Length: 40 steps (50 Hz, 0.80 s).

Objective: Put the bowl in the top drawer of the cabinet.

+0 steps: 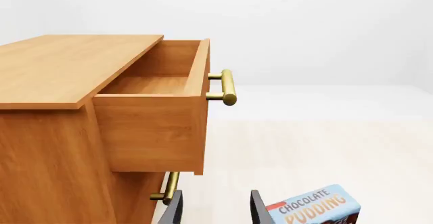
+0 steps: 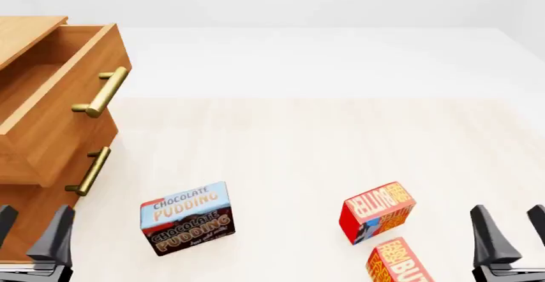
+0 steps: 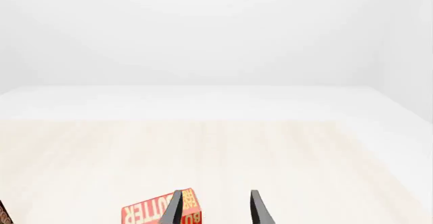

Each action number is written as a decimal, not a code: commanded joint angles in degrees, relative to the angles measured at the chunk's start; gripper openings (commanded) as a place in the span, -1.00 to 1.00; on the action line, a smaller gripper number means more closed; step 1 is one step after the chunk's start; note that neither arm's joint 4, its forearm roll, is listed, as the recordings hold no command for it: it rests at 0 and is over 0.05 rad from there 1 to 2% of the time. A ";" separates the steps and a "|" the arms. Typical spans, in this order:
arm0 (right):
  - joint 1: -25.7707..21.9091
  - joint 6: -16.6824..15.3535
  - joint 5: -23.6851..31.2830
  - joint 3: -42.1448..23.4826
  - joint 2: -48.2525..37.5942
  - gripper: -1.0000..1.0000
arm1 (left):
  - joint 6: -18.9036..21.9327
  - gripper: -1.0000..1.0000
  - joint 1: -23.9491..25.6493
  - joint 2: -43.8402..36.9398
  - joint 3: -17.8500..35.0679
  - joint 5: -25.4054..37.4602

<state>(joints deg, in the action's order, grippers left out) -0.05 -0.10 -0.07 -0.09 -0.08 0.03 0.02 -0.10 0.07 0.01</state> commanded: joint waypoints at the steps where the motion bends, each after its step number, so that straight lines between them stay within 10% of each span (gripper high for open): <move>1: -0.09 -0.35 -0.16 -0.19 -0.14 1.00 | 0.28 1.00 0.05 -0.08 0.12 0.04; 40: 0.06 0.19 -0.84 -0.21 0.03 1.00 | -1.84 1.00 12.35 -12.78 19.47 14.78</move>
<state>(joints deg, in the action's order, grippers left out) 0.10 0.00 -0.75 -0.29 -0.07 -1.10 7.59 -9.11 15.30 10.60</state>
